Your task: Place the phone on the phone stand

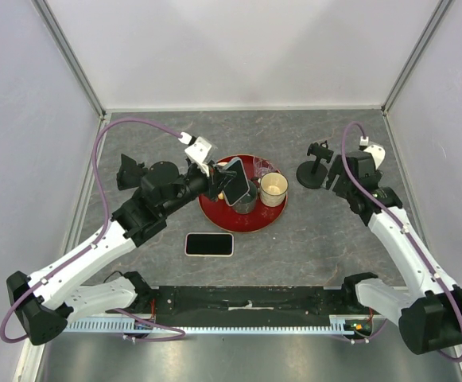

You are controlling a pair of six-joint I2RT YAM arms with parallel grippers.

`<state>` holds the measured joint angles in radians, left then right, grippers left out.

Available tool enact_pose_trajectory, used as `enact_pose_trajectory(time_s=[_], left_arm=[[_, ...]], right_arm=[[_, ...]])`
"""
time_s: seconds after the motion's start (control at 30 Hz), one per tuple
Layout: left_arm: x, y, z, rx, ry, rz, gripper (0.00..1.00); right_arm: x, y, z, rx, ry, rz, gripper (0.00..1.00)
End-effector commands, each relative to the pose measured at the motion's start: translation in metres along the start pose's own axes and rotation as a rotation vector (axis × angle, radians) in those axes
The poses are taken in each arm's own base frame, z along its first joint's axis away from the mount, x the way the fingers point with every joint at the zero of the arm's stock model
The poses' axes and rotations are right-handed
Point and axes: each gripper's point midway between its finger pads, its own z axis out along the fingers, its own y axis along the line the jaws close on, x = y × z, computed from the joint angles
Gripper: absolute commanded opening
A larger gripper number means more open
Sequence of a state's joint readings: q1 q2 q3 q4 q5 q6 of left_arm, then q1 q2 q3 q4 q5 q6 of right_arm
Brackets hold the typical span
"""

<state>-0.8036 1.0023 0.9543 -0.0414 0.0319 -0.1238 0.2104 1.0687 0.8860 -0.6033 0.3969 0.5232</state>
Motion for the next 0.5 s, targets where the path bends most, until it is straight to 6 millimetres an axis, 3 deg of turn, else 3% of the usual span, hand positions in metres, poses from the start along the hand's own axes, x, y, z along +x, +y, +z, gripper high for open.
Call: enact_pose_trajectory(time_s=[0.0,0.13,0.23,0.47], left_arm=[[-0.053,-0.013,-0.008,0.063,-0.180,0.057,0.02],[-0.058,-0.020,-0.010,0.092,-0.182,0.031,0.02],[-0.058,-0.029,-0.009,0.143,-0.175,0.009,0.02],[-0.049,-0.036,-0.005,0.182,-0.160,0.013,0.02]], right_arm=[[-0.041,0.041,-0.003,-0.221,-0.152,0.018,0.86],[-0.059,0.045,0.005,-0.220,-0.204,-0.006,0.66],[-0.068,0.050,0.013,-0.215,-0.219,-0.046,0.57],[-0.086,0.066,0.019,-0.255,-0.268,-0.112,0.52]])
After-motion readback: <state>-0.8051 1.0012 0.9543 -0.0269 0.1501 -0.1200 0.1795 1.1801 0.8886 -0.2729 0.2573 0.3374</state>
